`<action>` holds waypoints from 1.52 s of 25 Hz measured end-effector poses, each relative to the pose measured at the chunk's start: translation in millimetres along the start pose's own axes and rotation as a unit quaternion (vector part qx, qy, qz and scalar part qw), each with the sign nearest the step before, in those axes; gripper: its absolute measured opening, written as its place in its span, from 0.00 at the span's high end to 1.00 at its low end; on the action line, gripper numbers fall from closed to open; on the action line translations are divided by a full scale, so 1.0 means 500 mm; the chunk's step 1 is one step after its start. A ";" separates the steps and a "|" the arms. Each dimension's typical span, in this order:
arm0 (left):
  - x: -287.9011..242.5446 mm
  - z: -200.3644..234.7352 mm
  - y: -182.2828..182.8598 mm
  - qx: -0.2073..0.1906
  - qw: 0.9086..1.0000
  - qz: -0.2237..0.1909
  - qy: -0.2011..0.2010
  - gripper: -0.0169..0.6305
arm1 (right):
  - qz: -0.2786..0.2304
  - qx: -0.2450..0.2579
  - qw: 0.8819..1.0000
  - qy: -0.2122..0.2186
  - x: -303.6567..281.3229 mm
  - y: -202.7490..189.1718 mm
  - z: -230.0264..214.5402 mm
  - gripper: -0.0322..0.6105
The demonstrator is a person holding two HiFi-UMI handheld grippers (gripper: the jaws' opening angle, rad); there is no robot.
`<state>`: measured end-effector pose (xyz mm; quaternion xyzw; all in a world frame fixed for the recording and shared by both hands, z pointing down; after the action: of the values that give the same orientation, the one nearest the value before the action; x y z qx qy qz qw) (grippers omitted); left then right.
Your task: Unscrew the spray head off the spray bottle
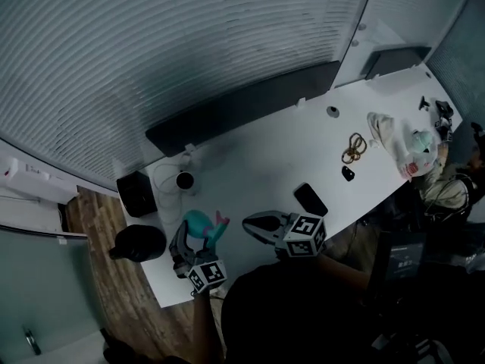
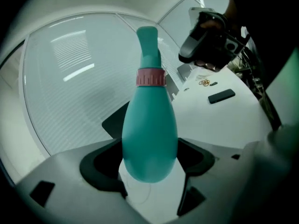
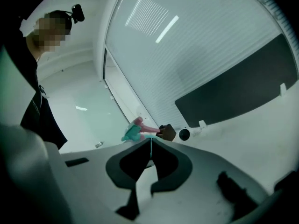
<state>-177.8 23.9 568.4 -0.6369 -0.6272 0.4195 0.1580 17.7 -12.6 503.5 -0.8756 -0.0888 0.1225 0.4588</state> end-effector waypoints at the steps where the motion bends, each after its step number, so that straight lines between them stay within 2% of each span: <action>1: -0.002 0.008 0.003 -0.016 1.000 0.004 0.008 0.41 | 0.001 -0.009 1.000 0.012 -0.004 0.009 0.011 0.95; 3: -0.005 0.022 0.010 -0.048 0.999 0.009 0.022 0.41 | -0.007 -0.051 0.998 0.044 -0.014 0.013 0.025 0.93; 5: -0.007 0.030 0.014 -0.077 0.996 0.011 0.035 0.41 | -0.010 -0.107 0.991 0.074 -0.029 0.010 0.034 0.80; 8: -0.012 0.030 0.022 -0.118 0.991 0.021 0.051 0.41 | -0.017 -0.177 0.981 0.081 -0.045 0.014 0.042 0.71; 10: -0.015 0.028 0.028 -0.147 0.987 0.029 0.063 0.41 | -0.033 -0.240 0.967 0.083 -0.055 0.018 0.042 0.64; 11: -0.016 0.028 0.031 -0.162 0.984 0.032 0.069 0.41 | -0.045 -0.279 0.955 0.085 -0.060 0.020 0.039 0.56; 12: -0.018 0.027 0.034 -0.176 0.981 0.033 0.073 0.41 | -0.056 -0.316 0.943 0.087 -0.066 0.021 0.036 0.51; 14: -0.021 0.021 0.042 -0.204 0.975 0.033 0.077 0.41 | -0.063 -0.366 0.924 0.087 -0.077 0.018 0.027 0.51; 16: -0.025 0.010 0.052 -0.225 0.971 0.032 0.075 0.41 | -0.055 -0.384 0.919 0.070 -0.083 0.001 0.016 0.51; 21: -0.031 -0.017 0.074 -0.252 0.965 0.026 0.068 0.41 | -0.041 -0.385 0.922 0.003 -0.075 -0.030 -0.015 0.51; 24: -0.035 -0.030 0.084 -0.259 0.964 0.021 0.061 0.41 | -0.033 -0.400 0.915 -0.039 -0.061 -0.041 -0.030 0.54; 29: -0.041 -0.045 0.084 -0.270 0.961 0.031 0.049 0.41 | -0.020 -0.388 0.921 -0.030 -0.059 -0.044 -0.031 0.69; 32: -0.042 -0.050 0.078 -0.284 0.957 0.035 0.040 0.41 | -0.005 -0.368 0.930 -0.023 -0.064 -0.045 -0.032 0.72; 36: -0.040 -0.052 0.075 -0.289 0.956 0.043 0.029 0.41 | 0.029 -0.318 0.947 -0.029 -0.066 -0.043 -0.029 0.73; 38: -0.036 -0.051 0.079 -0.292 0.955 0.045 0.022 0.41 | 0.053 -0.257 0.965 -0.028 -0.067 -0.039 -0.022 0.73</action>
<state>-130.6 8.8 561.1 -0.6919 -0.6896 0.2102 -0.0399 -11.6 -19.5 530.0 -0.9636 -0.0835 0.1442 0.2089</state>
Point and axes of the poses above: the fingertips, and each gripper's own axes: x backward along the fingers, z to its left, y out of its top, the point moved 7 cm from there along x, backward along the fingers, and after that the axes turned 5 degrees about -z, right-handed, at the moved point
